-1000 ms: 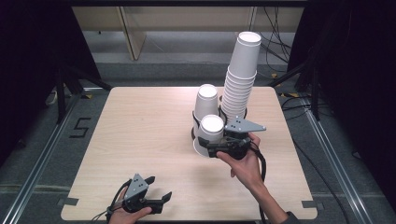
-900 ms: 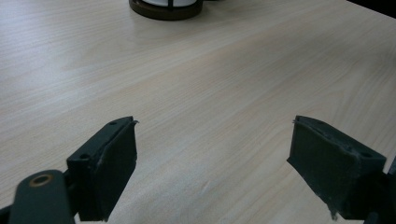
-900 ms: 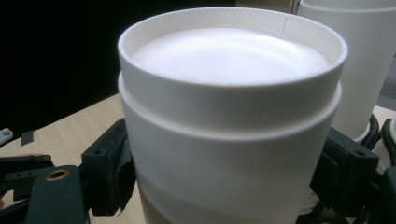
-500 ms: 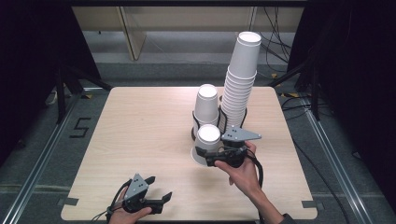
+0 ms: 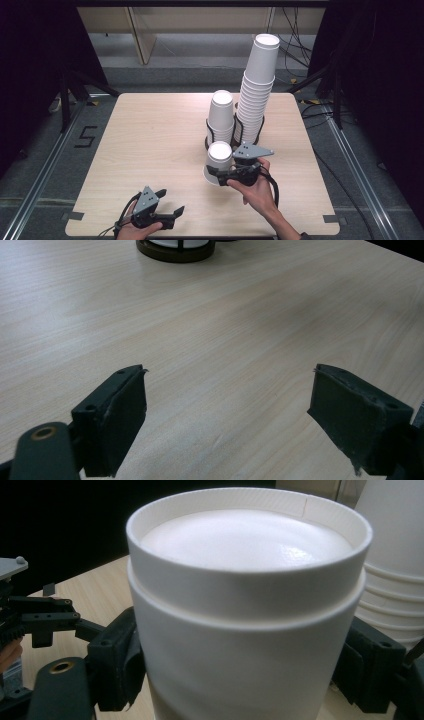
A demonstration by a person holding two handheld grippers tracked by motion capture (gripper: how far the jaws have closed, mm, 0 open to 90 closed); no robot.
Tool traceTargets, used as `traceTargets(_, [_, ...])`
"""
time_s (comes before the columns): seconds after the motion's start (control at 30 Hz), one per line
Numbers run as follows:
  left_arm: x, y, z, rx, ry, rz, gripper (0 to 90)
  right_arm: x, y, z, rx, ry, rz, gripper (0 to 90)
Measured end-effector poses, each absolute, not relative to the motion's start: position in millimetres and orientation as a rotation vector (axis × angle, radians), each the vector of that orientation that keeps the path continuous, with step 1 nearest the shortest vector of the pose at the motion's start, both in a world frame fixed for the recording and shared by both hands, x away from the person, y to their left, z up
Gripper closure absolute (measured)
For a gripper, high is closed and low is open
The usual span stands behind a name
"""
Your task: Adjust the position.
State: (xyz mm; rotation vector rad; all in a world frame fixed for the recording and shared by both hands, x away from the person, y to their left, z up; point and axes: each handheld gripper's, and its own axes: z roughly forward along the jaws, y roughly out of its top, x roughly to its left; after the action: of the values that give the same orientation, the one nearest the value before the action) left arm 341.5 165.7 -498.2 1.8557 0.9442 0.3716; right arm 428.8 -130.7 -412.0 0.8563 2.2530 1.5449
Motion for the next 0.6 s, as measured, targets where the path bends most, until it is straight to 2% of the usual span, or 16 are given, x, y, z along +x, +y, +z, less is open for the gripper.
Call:
traceTargets(0.3, [341,167,-496,1.849,0.939,0.379,14.6,426,-130,-414,0.86,2.278,1.549,20.1])
traceTargets(0.6, [340,156,-494,1.824,0.845,0.379,14.6,421,-120,-423,0.84,2.31,1.545,20.1])
